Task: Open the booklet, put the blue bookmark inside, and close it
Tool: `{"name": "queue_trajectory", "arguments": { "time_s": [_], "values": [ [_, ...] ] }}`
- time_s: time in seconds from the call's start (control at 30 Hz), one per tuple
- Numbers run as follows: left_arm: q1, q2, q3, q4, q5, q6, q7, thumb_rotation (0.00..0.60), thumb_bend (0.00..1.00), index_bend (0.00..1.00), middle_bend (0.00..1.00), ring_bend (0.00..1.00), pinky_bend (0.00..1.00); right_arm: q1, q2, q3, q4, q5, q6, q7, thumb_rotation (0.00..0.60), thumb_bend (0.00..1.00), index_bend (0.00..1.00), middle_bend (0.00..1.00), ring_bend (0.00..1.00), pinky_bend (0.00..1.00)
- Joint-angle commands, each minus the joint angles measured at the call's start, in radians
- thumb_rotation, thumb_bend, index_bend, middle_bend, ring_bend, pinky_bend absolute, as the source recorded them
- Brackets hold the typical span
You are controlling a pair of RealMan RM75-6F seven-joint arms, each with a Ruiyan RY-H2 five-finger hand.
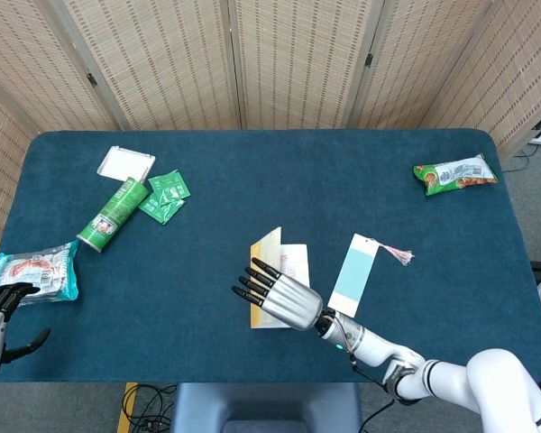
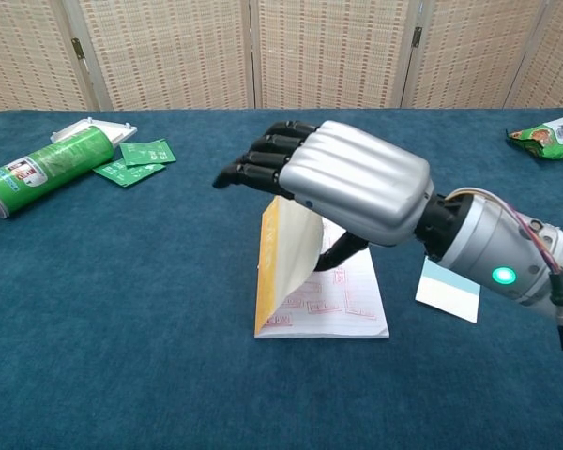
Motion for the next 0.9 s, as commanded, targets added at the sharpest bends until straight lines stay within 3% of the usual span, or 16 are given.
{"name": "queue_trajectory", "arguments": {
  "time_s": [0.03,0.4,0.57,0.9],
  "values": [
    [0.0,0.002,0.001,-0.002,0.0,-0.001,0.0,0.6,0.24,0.3,0.26,0.21,0.25,0.016,-0.008,0.02,-0.026,0.016,-0.016,-0.028,0.6,0.0,0.0,0.02,0.03,0.1],
    [0.001,0.006,0.005,-0.005,-0.001,-0.01,-0.005,0.6,0.24,0.3,0.26,0.21,0.25,0.018,-0.006,0.085,-0.069,0.088,-0.024,-0.147,0.6,0.0,0.0,0.0,0.0,0.06],
    [-0.002,0.011,0.008,-0.011,-0.005,-0.024,-0.004,0.6,0.24,0.3,0.26,0.21,0.25,0.003,-0.04,0.135,-0.071,0.165,-0.031,-0.234,0.6,0.0,0.0,0.07,0.01,0.06],
    [-0.003,0.014,0.011,-0.013,-0.013,-0.037,-0.005,0.6,0.24,0.31,0.26,0.21,0.25,0.053,-0.077,0.195,-0.053,0.253,-0.11,-0.311,0.6,0.0,0.0,0.21,0.21,0.25]
  ]
}}
